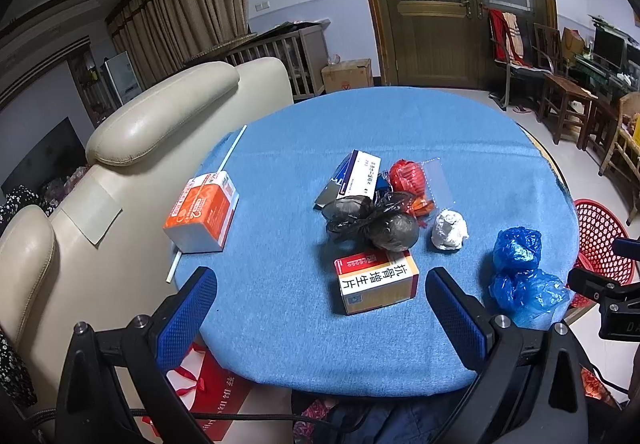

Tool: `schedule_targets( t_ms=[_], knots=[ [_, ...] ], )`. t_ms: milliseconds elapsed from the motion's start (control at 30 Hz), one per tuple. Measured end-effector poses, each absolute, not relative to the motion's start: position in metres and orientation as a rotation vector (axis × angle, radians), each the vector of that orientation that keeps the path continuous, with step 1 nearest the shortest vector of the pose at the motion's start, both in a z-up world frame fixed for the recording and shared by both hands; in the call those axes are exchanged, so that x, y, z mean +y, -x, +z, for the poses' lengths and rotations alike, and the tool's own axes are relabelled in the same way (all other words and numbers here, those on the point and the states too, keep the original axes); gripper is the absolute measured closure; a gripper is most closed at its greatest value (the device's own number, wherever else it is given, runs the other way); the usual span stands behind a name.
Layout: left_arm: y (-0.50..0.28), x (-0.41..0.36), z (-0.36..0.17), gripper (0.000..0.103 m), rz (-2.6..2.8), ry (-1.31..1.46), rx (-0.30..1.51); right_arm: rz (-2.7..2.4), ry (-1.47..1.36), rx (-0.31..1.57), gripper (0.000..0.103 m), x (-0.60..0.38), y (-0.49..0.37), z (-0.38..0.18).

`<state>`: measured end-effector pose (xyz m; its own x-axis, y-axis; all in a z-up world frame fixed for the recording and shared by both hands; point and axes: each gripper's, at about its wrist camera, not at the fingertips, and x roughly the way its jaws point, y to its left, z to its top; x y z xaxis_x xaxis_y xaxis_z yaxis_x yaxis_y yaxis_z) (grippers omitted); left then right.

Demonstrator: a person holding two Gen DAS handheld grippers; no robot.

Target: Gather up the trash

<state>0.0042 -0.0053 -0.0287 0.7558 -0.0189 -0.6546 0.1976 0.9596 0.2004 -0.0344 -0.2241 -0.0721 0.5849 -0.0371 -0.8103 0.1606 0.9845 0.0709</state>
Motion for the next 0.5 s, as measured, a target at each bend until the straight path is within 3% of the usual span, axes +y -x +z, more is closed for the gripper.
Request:
schedule_targets(
  t_ms=[500],
  knots=[
    [-0.045, 0.022, -0.076, 0.000, -0.224, -0.165, 0.852, -0.083, -0.268, 1.025, 0.001, -0.240, 0.004, -0.105]
  ],
)
